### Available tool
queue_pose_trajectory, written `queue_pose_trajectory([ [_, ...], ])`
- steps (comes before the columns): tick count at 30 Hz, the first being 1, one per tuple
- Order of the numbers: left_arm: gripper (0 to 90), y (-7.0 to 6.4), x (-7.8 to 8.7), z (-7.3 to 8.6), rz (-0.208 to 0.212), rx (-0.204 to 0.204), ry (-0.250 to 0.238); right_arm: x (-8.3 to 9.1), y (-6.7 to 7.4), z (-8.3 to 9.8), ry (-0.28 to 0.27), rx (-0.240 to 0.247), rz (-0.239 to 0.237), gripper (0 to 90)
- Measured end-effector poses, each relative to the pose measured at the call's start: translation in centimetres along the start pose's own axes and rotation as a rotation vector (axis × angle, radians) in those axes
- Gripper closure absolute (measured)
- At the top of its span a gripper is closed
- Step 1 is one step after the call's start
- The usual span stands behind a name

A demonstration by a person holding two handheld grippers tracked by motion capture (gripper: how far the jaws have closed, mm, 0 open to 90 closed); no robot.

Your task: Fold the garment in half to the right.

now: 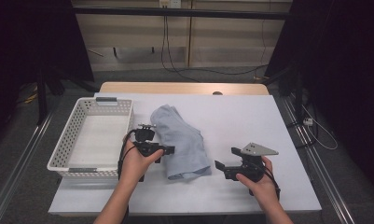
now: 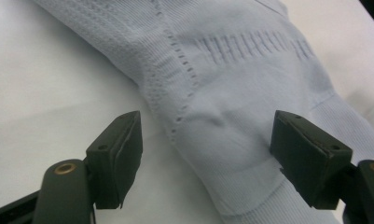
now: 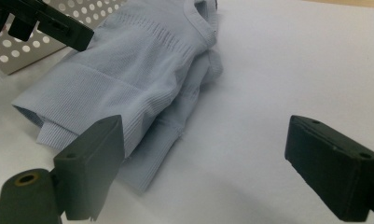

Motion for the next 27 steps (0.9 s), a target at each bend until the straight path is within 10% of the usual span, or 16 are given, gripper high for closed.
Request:
queue_pose_trajectory([
  [27,23.9,-1.5,-3.4,1.3,0.009,0.012,0.030,0.5,-0.3,0.2,-0.001,0.003,0.018,11.3],
])
Point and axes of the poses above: each handheld gripper's, and its own axes: x roughly backward along the jaws, z roughly out of its underside, y roughly to its left, the point moved 10 cm from there along -x, roughly forward along the jaws, and after that the axes turned 1 degree about z, right-handed, at the moved point
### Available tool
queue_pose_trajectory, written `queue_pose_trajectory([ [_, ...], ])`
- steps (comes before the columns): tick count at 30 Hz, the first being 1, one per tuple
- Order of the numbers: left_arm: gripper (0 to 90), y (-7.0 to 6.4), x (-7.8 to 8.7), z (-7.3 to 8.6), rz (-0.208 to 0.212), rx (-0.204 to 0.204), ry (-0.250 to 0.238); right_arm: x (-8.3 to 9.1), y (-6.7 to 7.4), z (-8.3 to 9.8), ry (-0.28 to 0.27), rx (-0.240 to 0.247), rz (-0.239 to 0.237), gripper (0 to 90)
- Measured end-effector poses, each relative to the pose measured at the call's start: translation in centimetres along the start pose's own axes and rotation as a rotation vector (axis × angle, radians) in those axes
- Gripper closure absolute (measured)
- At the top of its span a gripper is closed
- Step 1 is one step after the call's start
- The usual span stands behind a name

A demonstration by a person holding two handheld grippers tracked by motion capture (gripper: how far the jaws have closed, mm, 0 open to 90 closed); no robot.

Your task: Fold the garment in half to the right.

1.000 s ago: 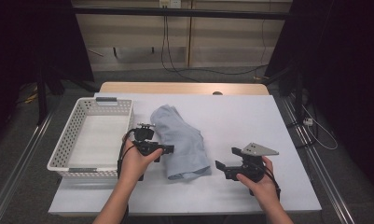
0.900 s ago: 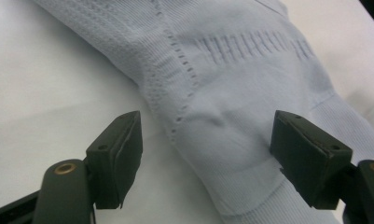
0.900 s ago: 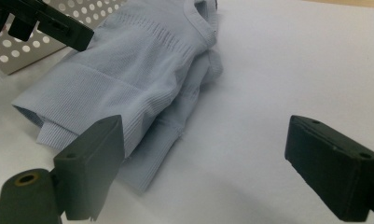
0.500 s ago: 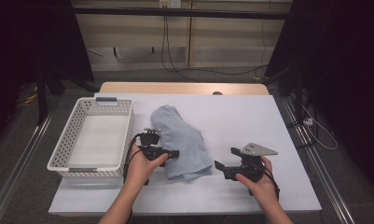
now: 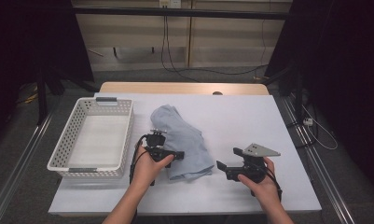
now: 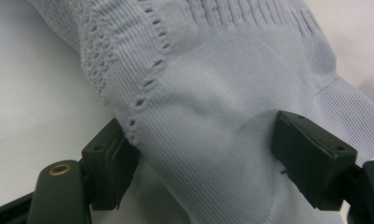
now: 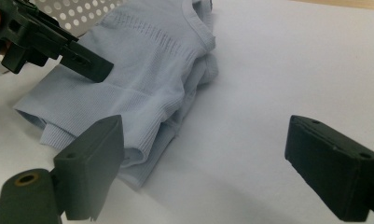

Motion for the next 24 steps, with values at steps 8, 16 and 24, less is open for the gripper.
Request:
queue_pose_trajectory([
  [8,38.0,-0.3,-0.3,0.1,-0.020,-0.002,-0.008,0.4,-0.3,0.1,-0.001,0.001,0.014,11.3],
  [16,62.0,0.0,0.0,-0.1,0.009,0.056,-0.025,0.4,-0.3,0.1,-0.002,-0.002,0.013,11.3],
  [24,68.8,1.3,1.4,-0.9,0.012,0.086,-0.022,0.3,-0.3,0.0,-0.005,-0.004,0.009,11.3],
])
Point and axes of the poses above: each handheld gripper's, and its own axes: x roughly backward along the jaws, z roughly out of its underside, y roughly to its left, the point moved 10 cm from there along -x, roughly forward along the jaws, and after that the axes turned 1 degree about z, right-handed, at the moved point
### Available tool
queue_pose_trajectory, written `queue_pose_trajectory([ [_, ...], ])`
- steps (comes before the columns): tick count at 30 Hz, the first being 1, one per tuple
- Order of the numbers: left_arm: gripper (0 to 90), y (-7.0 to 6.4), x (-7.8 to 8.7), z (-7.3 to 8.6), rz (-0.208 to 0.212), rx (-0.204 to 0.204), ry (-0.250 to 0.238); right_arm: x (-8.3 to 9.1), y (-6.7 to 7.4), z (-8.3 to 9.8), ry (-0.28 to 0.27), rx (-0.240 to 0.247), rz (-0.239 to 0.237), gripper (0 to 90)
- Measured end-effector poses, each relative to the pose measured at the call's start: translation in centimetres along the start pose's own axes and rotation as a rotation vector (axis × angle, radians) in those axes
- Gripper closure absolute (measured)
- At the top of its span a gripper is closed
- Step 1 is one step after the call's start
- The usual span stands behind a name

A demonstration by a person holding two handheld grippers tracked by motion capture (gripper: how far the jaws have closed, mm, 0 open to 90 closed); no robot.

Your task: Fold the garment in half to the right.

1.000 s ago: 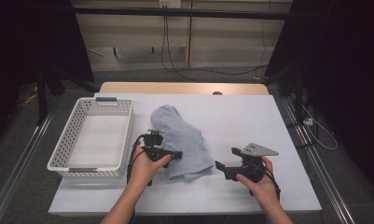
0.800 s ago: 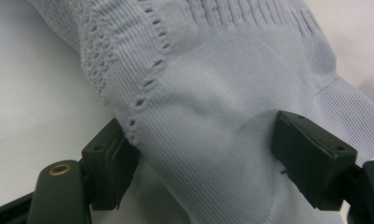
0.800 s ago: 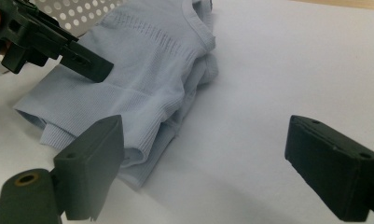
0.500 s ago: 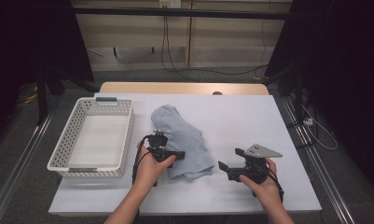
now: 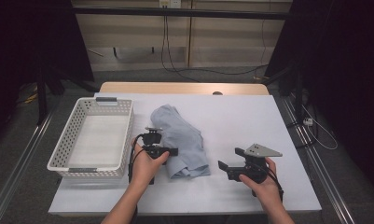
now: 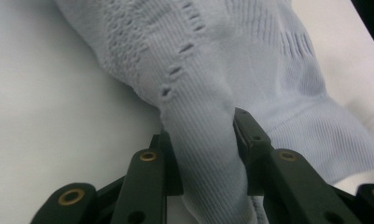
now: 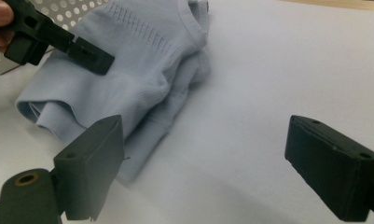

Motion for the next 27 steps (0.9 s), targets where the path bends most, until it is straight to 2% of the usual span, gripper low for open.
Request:
queue_pose_trajectory([
  [2,67.9,1.0,0.7,-0.4,-0.015,0.015,0.000,0.0,0.0,0.0,0.000,0.002,-0.001,11.3],
  [5,64.2,2.0,1.2,-0.7,-0.036,0.029,-0.026,0.1,0.0,0.0,-0.001,-0.003,0.000,11.3],
  [10,44.0,1.8,0.3,-0.1,-0.059,-0.009,-0.014,0.1,0.0,-0.1,-0.001,-0.002,0.002,11.3],
  [12,39.2,1.8,0.2,-0.1,-0.057,-0.007,-0.018,0.1,0.0,-0.2,-0.006,0.000,0.002,11.3],
  [15,36.9,2.0,0.1,0.2,-0.053,0.005,-0.014,0.1,0.0,-0.2,-0.004,0.000,0.000,11.3],
  [19,37.3,1.7,-0.1,0.3,-0.057,0.005,-0.029,0.1,0.0,-0.1,-0.001,0.002,-0.002,11.3],
  [23,47.7,0.9,-0.6,0.6,-0.051,0.035,-0.033,0.0,0.1,0.0,0.001,-0.001,-0.002,11.3],
  [27,58.0,0.4,-1.1,0.6,-0.062,0.032,-0.016,0.0,-0.1,-0.1,0.001,-0.005,0.002,11.3],
])
Point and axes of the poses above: each handheld gripper's, and its own axes: x roughly backward along the jaws, z roughly out of its underside, y roughly to its left, the point moved 10 cm from there along -x, roughly forward along the jaws, and after that the axes turned 1 degree about z, right-handed, at the moved point
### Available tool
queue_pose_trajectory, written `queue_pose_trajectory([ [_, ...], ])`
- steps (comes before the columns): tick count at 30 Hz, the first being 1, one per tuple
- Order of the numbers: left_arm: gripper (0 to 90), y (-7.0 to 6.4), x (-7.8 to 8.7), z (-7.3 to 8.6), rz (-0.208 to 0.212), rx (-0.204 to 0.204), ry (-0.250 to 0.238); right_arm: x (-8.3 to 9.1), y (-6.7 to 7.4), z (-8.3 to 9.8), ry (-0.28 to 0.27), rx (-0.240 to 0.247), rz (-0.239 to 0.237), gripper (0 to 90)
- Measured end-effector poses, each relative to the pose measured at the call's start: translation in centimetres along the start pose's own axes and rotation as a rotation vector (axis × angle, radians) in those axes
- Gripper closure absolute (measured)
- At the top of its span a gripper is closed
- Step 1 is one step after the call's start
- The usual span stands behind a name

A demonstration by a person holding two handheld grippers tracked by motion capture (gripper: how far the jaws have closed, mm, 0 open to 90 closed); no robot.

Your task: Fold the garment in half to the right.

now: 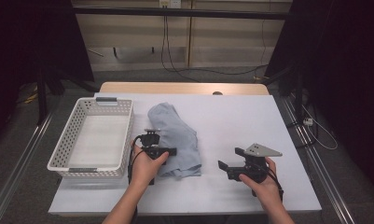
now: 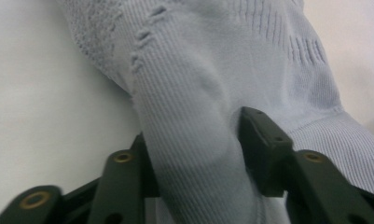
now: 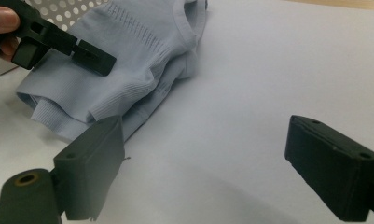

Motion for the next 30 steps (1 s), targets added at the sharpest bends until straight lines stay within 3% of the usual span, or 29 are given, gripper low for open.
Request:
queue_pose_trajectory([
  [8,72.7,0.0,0.1,-0.4,0.009,0.012,0.019,0.3,-0.4,-0.2,-0.012,-0.006,0.008,11.3],
  [12,73.2,0.0,0.8,-1.0,0.036,0.026,0.038,0.5,-0.6,0.0,-0.013,-0.012,0.010,11.3],
  [16,73.3,0.0,1.5,-1.7,0.034,0.012,0.064,0.8,-0.8,0.0,-0.017,-0.016,0.013,11.3],
  [26,73.1,1.3,2.8,-3.8,-0.019,-0.049,0.120,0.9,-0.7,0.0,-0.018,-0.016,0.012,11.3],
  [27,73.1,1.4,2.8,-4.1,-0.017,-0.033,0.124,0.9,-0.7,0.0,-0.018,-0.016,0.009,11.3],
  [30,73.1,1.8,3.1,-4.7,-0.028,-0.044,0.134,0.7,-0.6,-0.1,-0.016,-0.015,0.006,11.3],
])
Point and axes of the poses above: each handheld gripper's, and its own axes: x roughly backward along the jaws, z roughly out of its underside, y roughly to its left, the point moved 10 cm from there along -x, roughly forward along the jaws, and after that the axes turned 1 degree about z, right-handed, at the moved point
